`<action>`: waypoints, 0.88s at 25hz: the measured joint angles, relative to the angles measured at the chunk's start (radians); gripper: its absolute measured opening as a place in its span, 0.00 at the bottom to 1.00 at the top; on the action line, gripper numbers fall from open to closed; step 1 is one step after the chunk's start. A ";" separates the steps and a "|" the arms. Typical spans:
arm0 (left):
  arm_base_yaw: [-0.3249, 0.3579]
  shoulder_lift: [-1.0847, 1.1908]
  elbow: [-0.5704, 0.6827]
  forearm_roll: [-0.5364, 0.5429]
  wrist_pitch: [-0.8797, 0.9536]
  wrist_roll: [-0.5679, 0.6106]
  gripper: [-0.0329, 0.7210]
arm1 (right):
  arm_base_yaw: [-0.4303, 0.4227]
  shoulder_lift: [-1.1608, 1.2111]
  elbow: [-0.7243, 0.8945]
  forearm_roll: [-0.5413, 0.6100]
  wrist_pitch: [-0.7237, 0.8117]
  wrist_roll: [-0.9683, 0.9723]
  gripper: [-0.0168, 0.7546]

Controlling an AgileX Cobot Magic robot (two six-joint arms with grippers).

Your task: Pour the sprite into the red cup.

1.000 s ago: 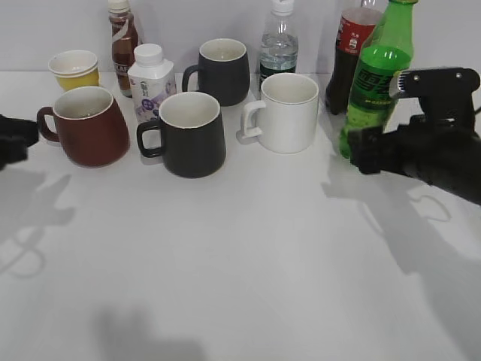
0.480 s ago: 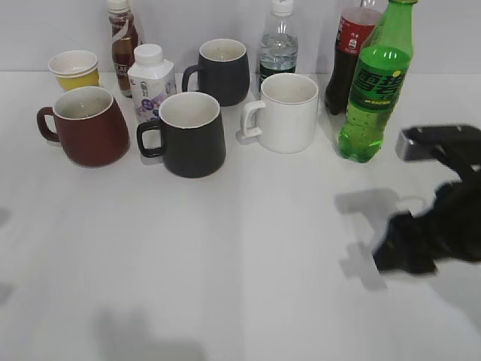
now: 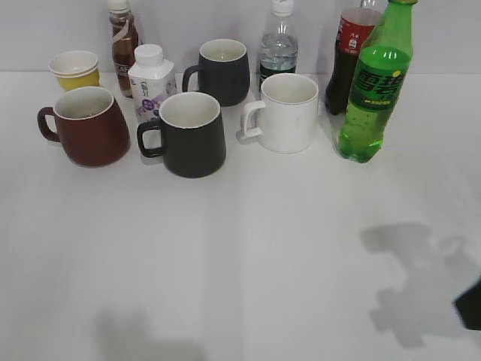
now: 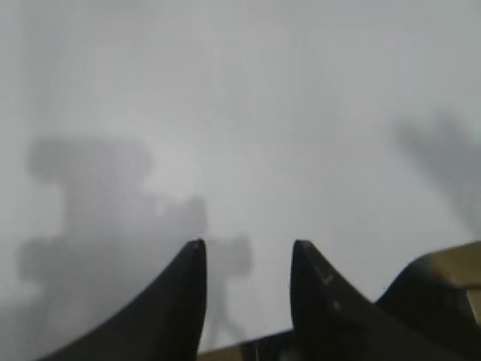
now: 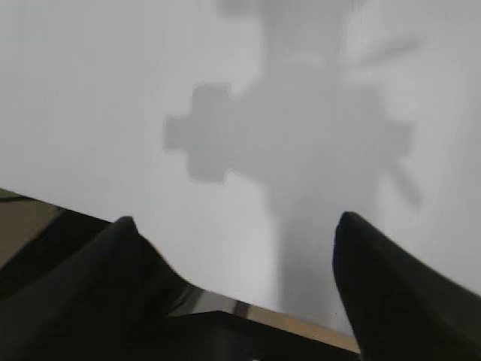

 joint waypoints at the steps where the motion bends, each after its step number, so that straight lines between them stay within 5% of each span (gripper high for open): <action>1: 0.000 -0.058 0.000 0.000 0.000 0.003 0.44 | 0.000 -0.045 0.000 -0.026 0.019 0.014 0.79; 8: 0.000 -0.306 0.009 -0.001 -0.046 0.110 0.38 | 0.000 -0.432 0.021 -0.217 0.132 0.057 0.79; 16: 0.000 -0.321 0.053 -0.001 -0.150 0.126 0.36 | 0.000 -0.771 0.125 -0.247 0.089 0.058 0.79; 22: 0.000 -0.321 0.054 -0.001 -0.151 0.126 0.36 | 0.000 -0.814 0.128 -0.259 0.078 0.058 0.79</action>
